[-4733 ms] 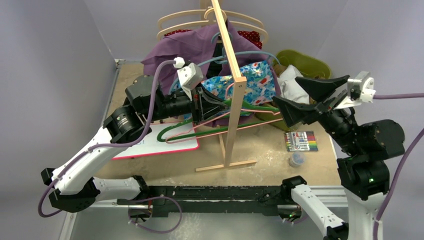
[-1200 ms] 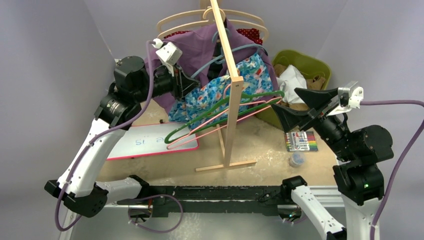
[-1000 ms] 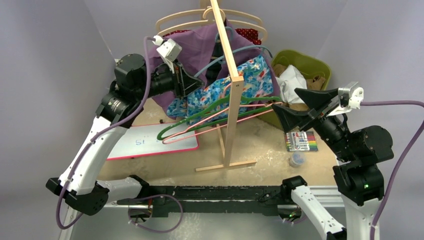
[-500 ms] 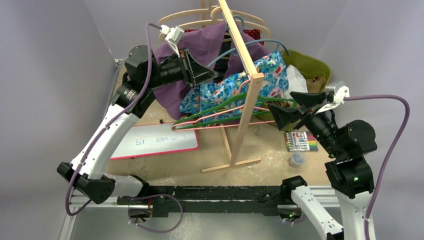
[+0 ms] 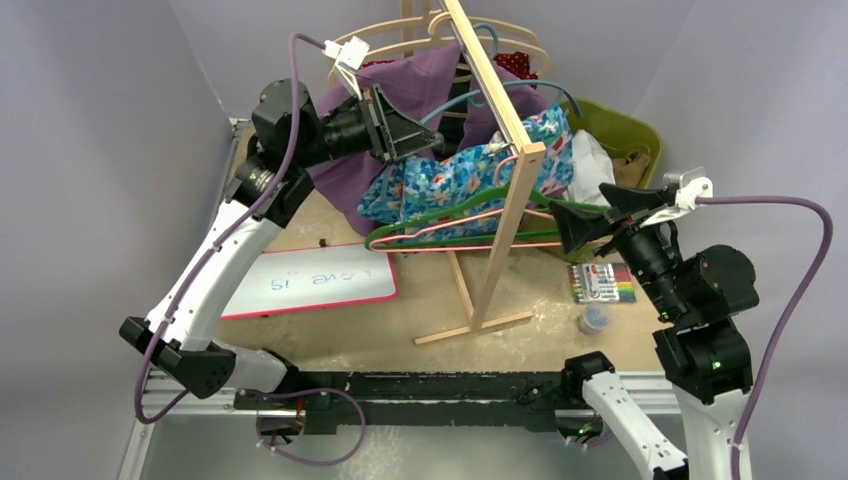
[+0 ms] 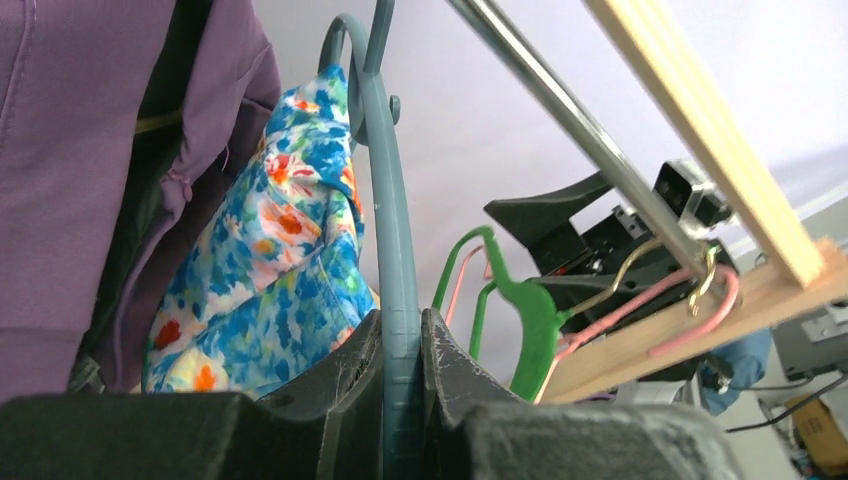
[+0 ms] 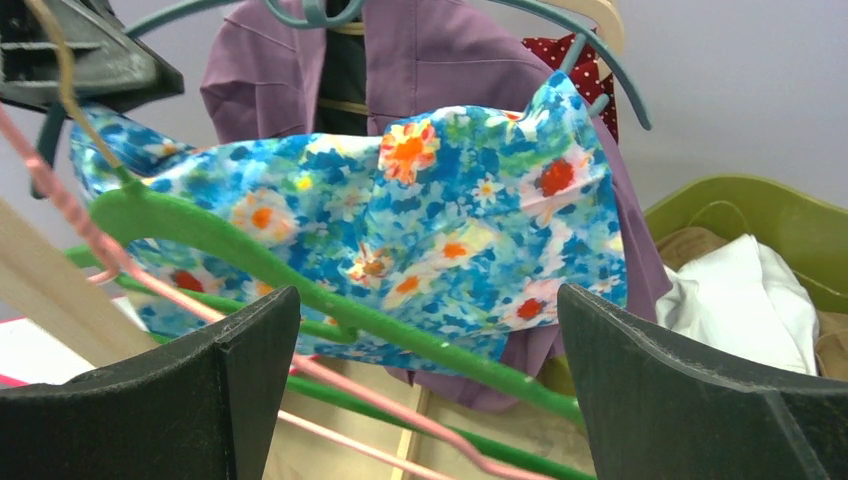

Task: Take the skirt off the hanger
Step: Pick up the hanger from the clothesline.

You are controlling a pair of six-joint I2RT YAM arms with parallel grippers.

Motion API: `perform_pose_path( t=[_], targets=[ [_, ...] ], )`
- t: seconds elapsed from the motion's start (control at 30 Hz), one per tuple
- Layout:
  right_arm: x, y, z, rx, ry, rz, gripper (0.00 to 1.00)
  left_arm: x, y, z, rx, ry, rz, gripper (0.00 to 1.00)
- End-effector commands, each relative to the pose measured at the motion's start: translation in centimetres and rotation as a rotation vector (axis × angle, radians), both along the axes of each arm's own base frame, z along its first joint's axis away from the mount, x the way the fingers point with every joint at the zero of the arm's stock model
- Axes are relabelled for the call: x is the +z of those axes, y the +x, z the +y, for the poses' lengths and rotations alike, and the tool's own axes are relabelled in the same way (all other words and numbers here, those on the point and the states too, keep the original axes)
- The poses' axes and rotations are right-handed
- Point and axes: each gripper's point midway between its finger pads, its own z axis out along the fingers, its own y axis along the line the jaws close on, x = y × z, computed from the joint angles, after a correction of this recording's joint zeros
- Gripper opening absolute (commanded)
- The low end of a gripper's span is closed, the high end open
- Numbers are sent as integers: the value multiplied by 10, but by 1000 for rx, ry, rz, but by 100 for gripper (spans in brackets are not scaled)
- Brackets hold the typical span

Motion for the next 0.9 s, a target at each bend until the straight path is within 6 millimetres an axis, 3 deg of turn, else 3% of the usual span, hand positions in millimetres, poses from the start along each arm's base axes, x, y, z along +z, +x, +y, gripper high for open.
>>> perform_pose_path(
  t=[0.0, 0.2, 0.4, 0.6, 0.87],
  targets=[
    [8, -1, -6, -27, -8, -32, 99, 67, -12, 19, 92, -117, -59, 0],
    [4, -1, 1, 7, -4, -30, 99, 78, -26, 17, 19, -171, -19, 0],
    [12, -1, -1, -1, 1, -50, 99, 70, -16, 5, -7, -162, 13, 0],
    [12, -5, -4, -14, 9, -29, 99, 44, -4, -14, -44, -138, 42, 0],
    [11, 1, -10, -56, 20, 8, 99, -2, 22, -18, 38, 2, 18, 0]
  ],
)
